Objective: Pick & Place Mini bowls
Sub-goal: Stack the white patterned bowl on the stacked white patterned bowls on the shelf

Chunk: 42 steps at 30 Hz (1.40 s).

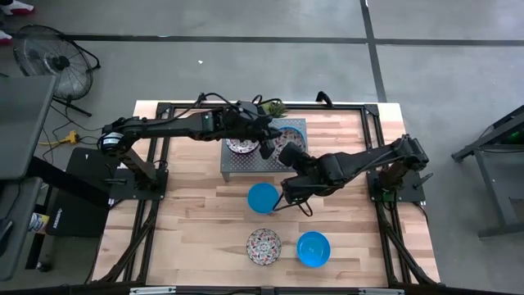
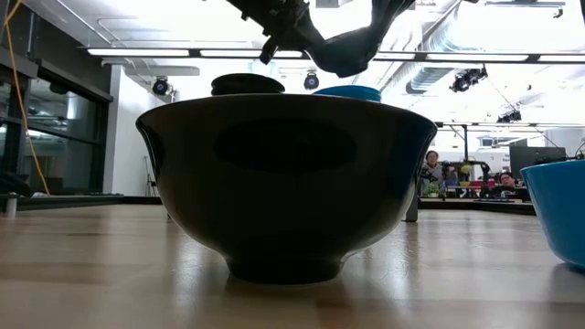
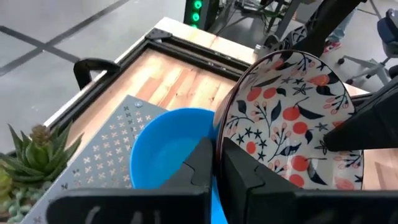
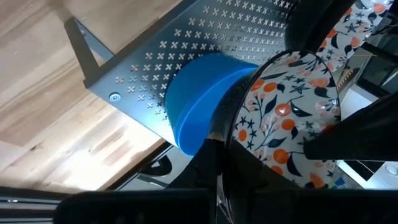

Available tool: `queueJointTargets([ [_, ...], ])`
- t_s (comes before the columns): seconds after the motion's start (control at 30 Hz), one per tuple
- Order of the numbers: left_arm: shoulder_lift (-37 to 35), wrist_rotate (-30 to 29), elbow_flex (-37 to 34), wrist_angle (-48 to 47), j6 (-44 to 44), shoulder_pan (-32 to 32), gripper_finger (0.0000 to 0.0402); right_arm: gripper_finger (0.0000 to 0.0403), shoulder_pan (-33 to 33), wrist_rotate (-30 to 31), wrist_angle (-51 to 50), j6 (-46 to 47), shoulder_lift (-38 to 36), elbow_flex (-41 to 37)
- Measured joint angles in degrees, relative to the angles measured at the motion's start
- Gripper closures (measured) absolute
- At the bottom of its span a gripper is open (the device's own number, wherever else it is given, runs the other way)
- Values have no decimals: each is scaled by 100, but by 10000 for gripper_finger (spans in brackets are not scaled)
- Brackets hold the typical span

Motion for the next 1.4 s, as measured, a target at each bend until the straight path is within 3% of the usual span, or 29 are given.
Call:
queueJointTargets([
  [0.47,2,141,-11,11,65,-9,398,331,76,149,30,568,-22,15],
  [1.07,2,-10,-13,72,80,-24,398,326,265,159,-40,1442,-44,9],
  [1.4,7,-43,-13,69,128,-28,398,326,354,-404,-27,2887,-93,11],
])
